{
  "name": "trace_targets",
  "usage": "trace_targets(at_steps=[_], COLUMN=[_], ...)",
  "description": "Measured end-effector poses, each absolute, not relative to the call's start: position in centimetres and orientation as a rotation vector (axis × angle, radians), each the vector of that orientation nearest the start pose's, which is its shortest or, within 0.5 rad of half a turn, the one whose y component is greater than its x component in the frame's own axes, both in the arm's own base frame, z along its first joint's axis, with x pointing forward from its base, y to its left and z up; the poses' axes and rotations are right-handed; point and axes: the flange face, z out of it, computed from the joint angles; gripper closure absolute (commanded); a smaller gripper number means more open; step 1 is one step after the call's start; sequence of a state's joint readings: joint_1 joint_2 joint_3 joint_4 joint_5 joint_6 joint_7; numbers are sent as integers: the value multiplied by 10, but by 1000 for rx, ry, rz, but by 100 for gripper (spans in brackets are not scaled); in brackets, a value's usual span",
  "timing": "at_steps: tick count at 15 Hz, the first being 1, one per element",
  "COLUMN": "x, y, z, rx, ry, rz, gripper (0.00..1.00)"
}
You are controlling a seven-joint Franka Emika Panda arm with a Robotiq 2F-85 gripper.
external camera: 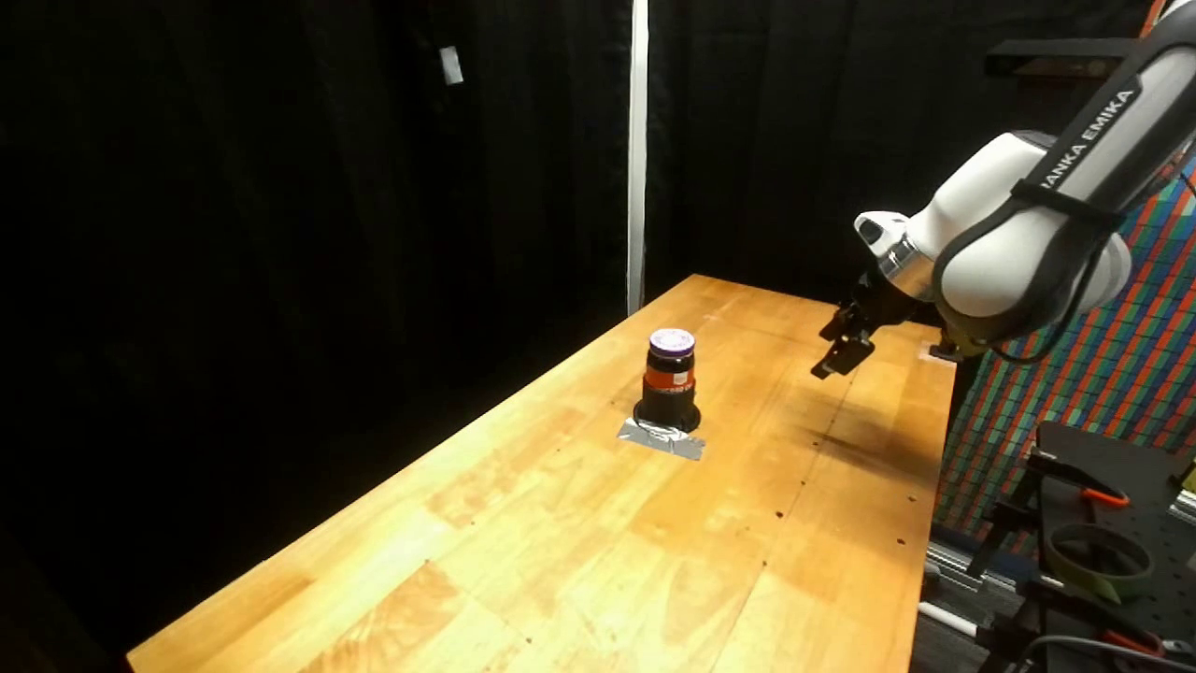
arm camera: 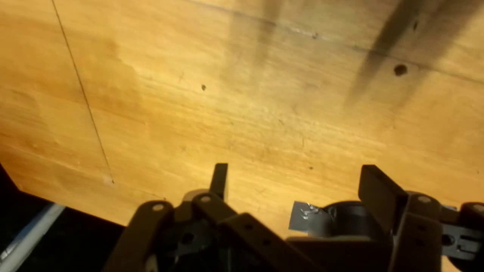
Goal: Put the rubber band on the jar.
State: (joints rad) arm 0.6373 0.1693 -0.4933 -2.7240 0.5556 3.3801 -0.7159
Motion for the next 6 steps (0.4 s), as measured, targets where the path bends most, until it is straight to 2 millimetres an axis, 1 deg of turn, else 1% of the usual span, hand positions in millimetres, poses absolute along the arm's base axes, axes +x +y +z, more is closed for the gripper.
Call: trace_targets(at_steps=[2, 3, 5, 6], x=[424, 423, 423, 424], y=[-21, -26, -31, -31], z=[226, 220, 209, 208], rx=[-3251, -3266, -3290, -3299], ry=[-512, -526, -565, -573], rz=[-641, -569, -419, -396], gripper=[0, 0, 1, 1])
